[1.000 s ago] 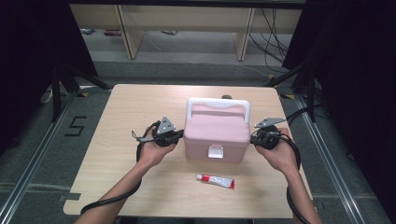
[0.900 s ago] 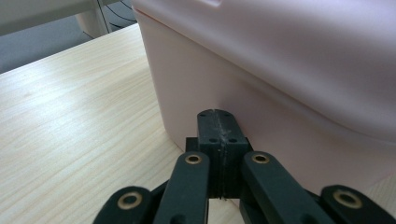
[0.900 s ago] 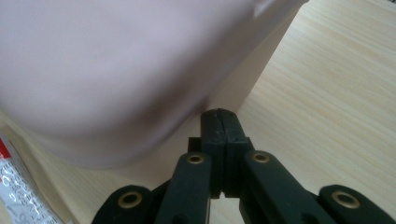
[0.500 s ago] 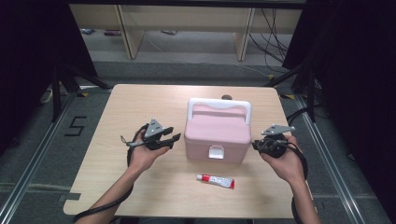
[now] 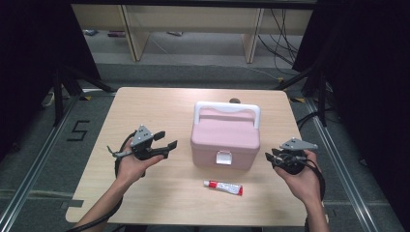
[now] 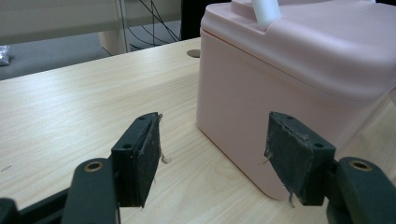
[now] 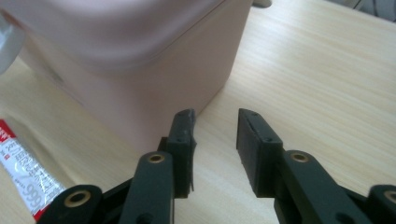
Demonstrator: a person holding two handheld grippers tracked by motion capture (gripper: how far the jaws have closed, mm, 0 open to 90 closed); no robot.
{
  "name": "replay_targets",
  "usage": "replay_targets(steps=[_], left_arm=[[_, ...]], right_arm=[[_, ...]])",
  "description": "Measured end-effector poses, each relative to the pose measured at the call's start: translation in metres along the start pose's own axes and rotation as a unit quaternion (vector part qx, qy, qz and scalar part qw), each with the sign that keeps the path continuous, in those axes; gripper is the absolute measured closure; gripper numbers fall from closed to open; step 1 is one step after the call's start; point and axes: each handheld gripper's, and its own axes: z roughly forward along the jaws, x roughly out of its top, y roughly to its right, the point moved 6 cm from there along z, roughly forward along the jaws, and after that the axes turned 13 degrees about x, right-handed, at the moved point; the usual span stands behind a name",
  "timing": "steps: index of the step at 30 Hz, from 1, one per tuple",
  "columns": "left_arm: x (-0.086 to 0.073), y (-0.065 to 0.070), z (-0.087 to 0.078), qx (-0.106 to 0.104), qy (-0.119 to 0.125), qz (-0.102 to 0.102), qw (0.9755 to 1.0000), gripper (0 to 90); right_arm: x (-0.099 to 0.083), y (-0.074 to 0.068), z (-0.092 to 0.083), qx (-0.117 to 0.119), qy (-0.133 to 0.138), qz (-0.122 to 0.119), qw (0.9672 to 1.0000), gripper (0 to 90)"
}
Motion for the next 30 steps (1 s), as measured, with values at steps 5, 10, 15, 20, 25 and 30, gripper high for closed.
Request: replay_targets(steps=[5, 10, 15, 20, 25, 30], left_arm=[[0.003, 0.003, 0.002, -0.007, -0.004, -0.005, 1.0000, 34.5], [0.008, 0.004, -0.001, -0.008, 0.003, -0.014, 0.9999, 34.2], [0.014, 0.008, -0.002, -0.023, 0.012, -0.043, 0.9987, 35.6], [0.025, 0.014, 0.003, -0.036, 0.016, -0.064, 0.9972, 37.2], [0.043, 0.019, 0.006, -0.037, 0.032, -0.066, 0.9966, 38.3], [0.059, 0.031, 0.015, -0.040, 0.044, -0.055, 0.9967, 39.6]], right_arm=[[-0.006, -0.006, -0.002, 0.002, 0.018, 0.021, 0.9996, 66.5], [-0.007, -0.005, -0.002, 0.004, 0.015, 0.013, 0.9998, 65.6], [-0.005, -0.011, -0.003, 0.014, 0.017, 0.012, 0.9997, 69.0], [-0.009, -0.017, 0.001, 0.020, 0.016, 0.015, 0.9996, 71.5], [-0.006, -0.020, -0.001, 0.021, 0.020, 0.024, 0.9993, 71.4], [-0.001, -0.027, -0.004, 0.014, 0.033, 0.020, 0.9992, 71.1]])
